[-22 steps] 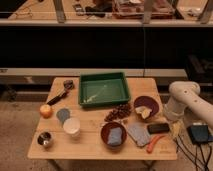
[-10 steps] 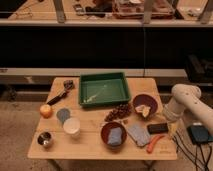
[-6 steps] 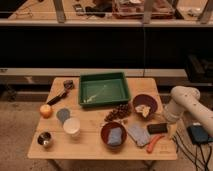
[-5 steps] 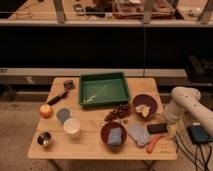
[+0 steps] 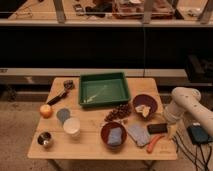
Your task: Place eraser in plastic cup
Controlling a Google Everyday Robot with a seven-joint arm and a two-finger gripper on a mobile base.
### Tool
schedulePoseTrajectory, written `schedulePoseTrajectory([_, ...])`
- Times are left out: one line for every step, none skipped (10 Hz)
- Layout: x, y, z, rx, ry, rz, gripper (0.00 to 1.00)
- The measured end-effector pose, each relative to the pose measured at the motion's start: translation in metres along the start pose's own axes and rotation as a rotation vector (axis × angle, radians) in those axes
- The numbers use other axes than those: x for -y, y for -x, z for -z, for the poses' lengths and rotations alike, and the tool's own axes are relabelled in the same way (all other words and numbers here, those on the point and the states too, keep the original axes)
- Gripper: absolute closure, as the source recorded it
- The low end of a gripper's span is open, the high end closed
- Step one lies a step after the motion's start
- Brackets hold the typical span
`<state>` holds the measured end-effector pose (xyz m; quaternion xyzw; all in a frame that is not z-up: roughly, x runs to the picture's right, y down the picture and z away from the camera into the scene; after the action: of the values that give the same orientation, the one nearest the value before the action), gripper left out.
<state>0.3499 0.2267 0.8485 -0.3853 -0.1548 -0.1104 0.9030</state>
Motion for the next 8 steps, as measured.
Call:
schedulePoseTrajectory([0.0002, 0.0004, 0.0003, 0.0, 0.001, 0.001, 0.44])
schedulePoseTrajectory([0.001, 0.0009, 0.0011, 0.0, 0.0, 0.002, 0.52])
schedulePoseTrajectory([0.0013, 0.0011, 0.0039, 0.0, 0.0, 0.002, 0.67])
schedulePoseTrajectory([0.0014, 0.001, 0.0056, 0.001, 0.0, 0.002, 0.73])
schedulePoseTrajectory([0.0003, 0.001, 0.0071, 0.0, 0.003, 0.002, 0.83])
schedulePoseTrajectory([-0.0001, 0.0008, 0.0087, 0.001, 0.004, 0.002, 0.92])
schedulePoseTrajectory([-0.0004, 0.0006, 0.01, 0.0, 0.005, 0.001, 0.99])
schedulePoseTrajectory([-0.0005, 0.0006, 0.0102, 0.0, 0.004, 0.001, 1.0])
